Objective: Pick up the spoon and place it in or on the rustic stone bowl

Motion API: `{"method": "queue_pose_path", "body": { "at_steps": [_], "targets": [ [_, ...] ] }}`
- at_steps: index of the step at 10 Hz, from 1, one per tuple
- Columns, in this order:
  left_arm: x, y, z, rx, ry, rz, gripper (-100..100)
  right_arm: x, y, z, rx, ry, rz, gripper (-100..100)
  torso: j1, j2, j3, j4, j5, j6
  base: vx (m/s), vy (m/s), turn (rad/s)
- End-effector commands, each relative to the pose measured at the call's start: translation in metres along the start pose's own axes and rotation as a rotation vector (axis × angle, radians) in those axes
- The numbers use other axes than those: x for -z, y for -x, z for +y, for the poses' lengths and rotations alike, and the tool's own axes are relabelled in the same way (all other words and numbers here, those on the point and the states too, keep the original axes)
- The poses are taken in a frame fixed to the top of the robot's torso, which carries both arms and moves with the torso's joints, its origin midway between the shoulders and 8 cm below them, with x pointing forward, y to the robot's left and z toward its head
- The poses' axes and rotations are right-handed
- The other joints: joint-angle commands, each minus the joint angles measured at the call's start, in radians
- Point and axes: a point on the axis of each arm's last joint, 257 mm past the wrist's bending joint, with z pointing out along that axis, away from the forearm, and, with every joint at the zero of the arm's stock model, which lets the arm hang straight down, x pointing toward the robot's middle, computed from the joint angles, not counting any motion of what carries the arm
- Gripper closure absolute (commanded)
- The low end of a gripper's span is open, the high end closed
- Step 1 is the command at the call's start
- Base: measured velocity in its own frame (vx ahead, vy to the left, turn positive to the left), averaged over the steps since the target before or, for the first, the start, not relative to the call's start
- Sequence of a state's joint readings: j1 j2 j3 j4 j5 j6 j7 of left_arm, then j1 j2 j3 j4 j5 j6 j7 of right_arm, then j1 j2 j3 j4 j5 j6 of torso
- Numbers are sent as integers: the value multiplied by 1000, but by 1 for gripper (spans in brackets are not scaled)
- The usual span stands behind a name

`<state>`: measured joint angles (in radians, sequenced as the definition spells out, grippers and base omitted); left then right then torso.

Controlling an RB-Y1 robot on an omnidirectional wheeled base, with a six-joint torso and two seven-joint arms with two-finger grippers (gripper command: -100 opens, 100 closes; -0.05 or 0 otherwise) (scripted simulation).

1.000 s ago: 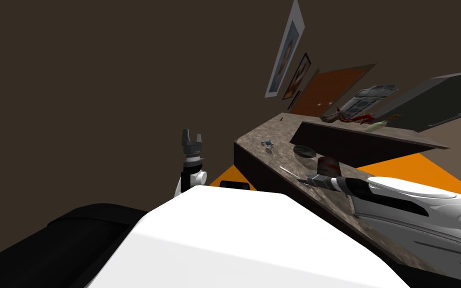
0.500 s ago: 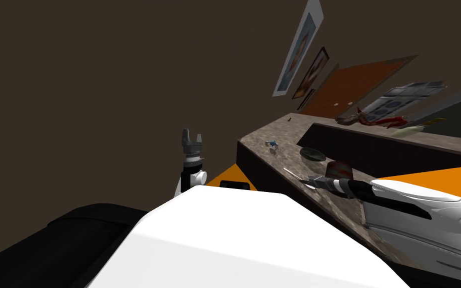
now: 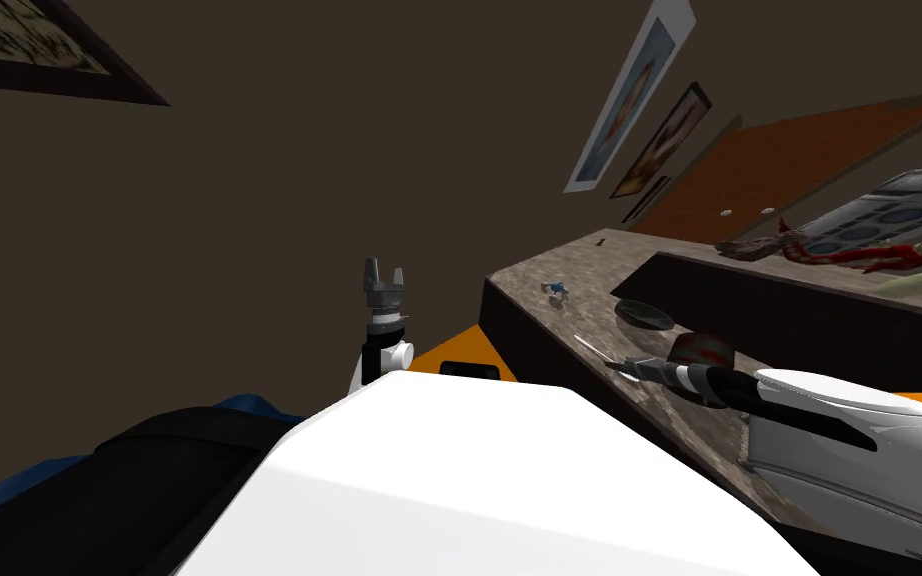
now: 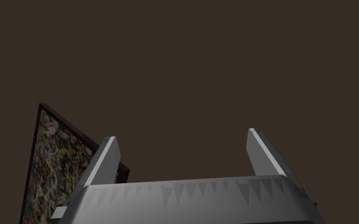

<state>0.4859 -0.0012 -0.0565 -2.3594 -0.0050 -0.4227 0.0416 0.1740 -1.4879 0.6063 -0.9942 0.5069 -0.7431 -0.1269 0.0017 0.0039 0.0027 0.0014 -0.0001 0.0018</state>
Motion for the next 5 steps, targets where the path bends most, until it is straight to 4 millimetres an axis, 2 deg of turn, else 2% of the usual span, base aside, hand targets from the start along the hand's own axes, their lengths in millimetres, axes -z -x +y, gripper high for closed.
{"method": "queue_pose_path", "body": {
  "at_steps": [1, 2, 4, 5],
  "targets": [
    [0, 0, 0, 0, 0, 0, 0, 0, -8, -8, -39, -20, -1, -100, 0, 0, 0, 0, 0, 0, -100, -5, 310],
    [0, 0, 0, 0, 0, 0, 0, 1, -13, -14, -64, -34, -2, -100, -1, 0, 0, 0, 0, 0, -118, -1, 274],
    [0, 0, 0, 0, 0, 0, 0, 1, -19, -19, -90, -47, -2, -100, -1, 1, 0, 0, 0, 1, -87, 6, 137],
    [0, 0, 0, 0, 0, 0, 0, 1, -15, -16, -76, -41, -2, -100, 0, 0, 0, 0, 0, 0, -39, 4, 46]
  ]
}}
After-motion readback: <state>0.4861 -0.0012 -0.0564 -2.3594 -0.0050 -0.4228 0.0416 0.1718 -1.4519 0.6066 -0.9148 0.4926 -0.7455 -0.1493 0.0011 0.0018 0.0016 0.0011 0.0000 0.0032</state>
